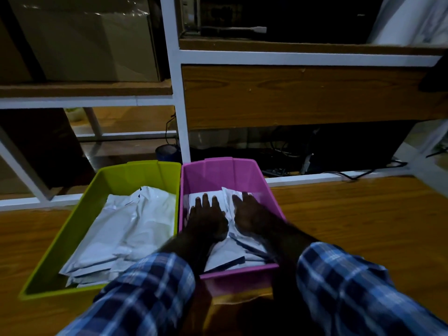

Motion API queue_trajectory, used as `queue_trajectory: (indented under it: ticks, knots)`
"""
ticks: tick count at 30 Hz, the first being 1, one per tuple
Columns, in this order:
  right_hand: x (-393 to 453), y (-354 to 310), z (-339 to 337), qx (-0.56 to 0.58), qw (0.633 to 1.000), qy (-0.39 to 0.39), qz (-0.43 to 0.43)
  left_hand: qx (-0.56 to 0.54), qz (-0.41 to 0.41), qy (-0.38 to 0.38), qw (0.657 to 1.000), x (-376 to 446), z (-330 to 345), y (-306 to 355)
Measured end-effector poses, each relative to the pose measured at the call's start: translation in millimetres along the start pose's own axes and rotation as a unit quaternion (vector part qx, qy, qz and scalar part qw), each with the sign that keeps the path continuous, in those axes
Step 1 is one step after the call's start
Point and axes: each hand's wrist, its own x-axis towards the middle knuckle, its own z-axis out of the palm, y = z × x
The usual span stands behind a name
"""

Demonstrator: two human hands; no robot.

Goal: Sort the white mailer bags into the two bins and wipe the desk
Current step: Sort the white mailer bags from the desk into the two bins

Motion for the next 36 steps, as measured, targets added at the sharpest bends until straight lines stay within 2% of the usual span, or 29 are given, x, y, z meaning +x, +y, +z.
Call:
queue_trajectory:
  ticks: [1, 3, 5, 8, 14, 22, 28, 36]
  knots:
    - [-3, -2, -12, 0.01, 1.0, 0.001, 0.003, 0.01, 0.009, -0.012, 1.0, -3, -10, 3]
    - [-12, -8, -35, 0.022, 1.0, 0.001, 0.002, -0.035, 0.014, 0.027, 0.999, -9, -26, 4]
    - [-18, -13, -50, 0.053, 0.998, 0.029, -0.012, -0.066, -0.003, 0.058, 0.996, -13, -40, 4]
    - [-30, -20, -67, 0.088, 0.993, 0.071, -0.022, -0.037, 0.024, 0.107, 0.993, -26, -59, 8]
    - [-73, -21, -90, 0.123, 0.981, 0.146, -0.032, -0.075, 0.007, 0.156, 0.985, -71, -93, 22]
    - [-148, -7, -108, 0.204, 0.944, 0.246, -0.074, -0.184, -0.029, 0.288, 0.939, -146, -106, 51]
    - [-192, -1, -101, 0.199, 0.936, 0.279, -0.082, -0.221, -0.015, 0.309, 0.925, -190, -104, 77]
    - [-240, 8, -81, 0.194, 0.931, 0.305, -0.041, -0.246, 0.046, 0.282, 0.926, -223, -80, 95]
